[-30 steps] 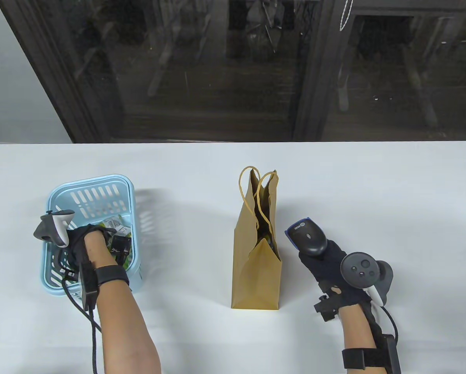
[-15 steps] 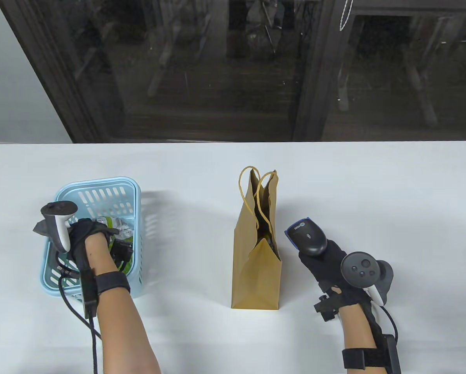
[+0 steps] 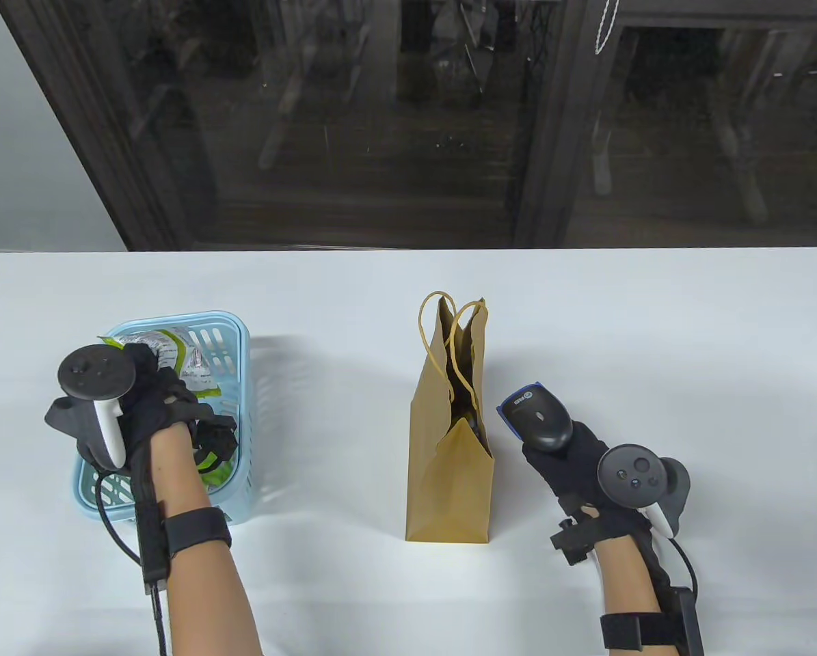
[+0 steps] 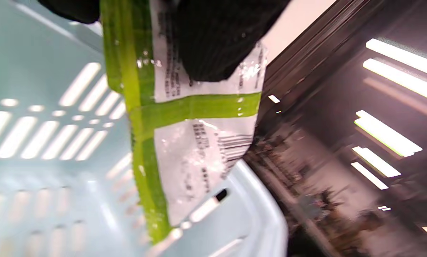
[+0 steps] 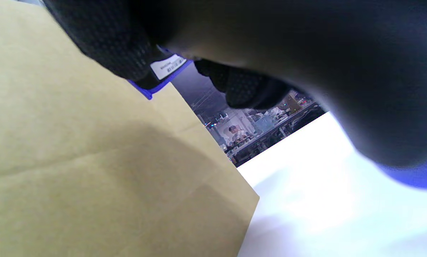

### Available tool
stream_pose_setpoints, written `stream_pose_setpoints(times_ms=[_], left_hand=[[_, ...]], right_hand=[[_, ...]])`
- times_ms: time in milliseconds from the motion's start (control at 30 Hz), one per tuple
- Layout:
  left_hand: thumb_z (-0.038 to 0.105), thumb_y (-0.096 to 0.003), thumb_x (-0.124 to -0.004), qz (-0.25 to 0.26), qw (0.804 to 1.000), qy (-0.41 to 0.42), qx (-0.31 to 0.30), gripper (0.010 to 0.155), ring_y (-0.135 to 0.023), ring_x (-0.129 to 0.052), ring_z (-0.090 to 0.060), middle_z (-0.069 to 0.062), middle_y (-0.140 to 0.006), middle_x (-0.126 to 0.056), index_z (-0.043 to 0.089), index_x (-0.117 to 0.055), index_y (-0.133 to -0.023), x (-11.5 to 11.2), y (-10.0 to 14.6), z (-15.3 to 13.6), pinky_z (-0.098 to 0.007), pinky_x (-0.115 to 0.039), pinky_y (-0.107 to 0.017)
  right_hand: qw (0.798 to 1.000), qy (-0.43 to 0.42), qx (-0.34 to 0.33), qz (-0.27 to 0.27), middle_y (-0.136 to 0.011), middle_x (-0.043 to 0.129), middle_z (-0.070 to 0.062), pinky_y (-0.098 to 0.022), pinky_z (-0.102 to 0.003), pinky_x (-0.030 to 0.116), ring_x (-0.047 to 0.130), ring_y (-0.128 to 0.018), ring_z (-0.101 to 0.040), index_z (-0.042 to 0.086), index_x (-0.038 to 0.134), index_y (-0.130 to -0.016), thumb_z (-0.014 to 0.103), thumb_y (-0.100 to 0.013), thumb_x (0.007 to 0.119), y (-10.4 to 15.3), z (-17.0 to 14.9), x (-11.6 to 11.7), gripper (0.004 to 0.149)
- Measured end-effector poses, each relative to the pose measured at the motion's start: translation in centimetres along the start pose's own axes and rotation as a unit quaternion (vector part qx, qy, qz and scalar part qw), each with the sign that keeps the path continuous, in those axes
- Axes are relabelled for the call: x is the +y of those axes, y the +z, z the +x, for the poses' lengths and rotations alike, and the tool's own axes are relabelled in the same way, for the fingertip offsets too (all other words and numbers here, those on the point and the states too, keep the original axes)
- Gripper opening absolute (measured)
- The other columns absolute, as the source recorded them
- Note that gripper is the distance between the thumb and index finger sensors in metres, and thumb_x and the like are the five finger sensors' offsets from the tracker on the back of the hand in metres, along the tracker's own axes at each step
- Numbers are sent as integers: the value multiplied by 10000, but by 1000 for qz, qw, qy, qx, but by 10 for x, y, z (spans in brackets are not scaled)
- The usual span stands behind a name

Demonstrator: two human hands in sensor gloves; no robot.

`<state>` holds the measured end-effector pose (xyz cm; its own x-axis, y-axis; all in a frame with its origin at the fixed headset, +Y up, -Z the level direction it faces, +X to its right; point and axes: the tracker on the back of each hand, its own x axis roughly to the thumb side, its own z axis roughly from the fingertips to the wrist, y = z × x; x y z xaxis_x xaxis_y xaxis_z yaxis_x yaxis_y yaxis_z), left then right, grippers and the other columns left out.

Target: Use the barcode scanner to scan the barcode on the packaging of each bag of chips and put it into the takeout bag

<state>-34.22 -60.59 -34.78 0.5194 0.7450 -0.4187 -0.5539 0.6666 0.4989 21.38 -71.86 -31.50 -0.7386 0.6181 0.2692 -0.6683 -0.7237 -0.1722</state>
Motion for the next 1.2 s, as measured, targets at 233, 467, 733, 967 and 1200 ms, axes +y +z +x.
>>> stream_pose_setpoints(times_ms=[233,467,733,967,1200], left_hand=[[162,-510,-826,64,990,57,-112,349,-976,-646,-493,-136,-1096,-464,115,-658,-813,10,28,26,-637,-740,-609],[132,-470,-880,18,957,201,-207,359,-860,-826,-397,-163,-1014,-549,75,-688,-768,9,54,58,-455,-889,-513],[169,-461,-896,-67,917,276,-279,819,-820,-840,-308,-212,-1012,-453,66,-340,-1053,-2,89,94,-404,-907,-565],[186,-446,-930,-135,886,336,-291,785,-809,-812,-223,-238,-1052,-417,83,-494,-1091,6,107,114,-391,-890,-579],[194,-453,-937,-179,825,394,-363,686,-821,-785,-173,-124,-1038,-522,250,-552,-1018,15,142,129,-405,-884,-543]], right_hand=[[1000,1,3,-11,-829,854,-137,-407,-412,871,990,-558,-257,107,773,-906,455,-564,827,1,0,-2,491],[999,-20,-8,-43,-833,852,-138,-414,-415,867,987,-565,-260,106,772,-907,455,-562,828,1,4,-14,494],[994,-64,-22,-81,-838,849,-137,-420,-417,865,984,-569,-261,107,772,-907,453,-563,828,3,12,-29,491],[981,-161,-32,-99,-844,845,-129,-425,-410,863,980,-574,-254,113,768,-911,454,-571,826,-4,19,-52,486],[957,-245,-115,-104,-847,850,-97,-434,-389,866,979,-580,-226,153,769,-913,475,-579,822,-8,63,-97,466]])
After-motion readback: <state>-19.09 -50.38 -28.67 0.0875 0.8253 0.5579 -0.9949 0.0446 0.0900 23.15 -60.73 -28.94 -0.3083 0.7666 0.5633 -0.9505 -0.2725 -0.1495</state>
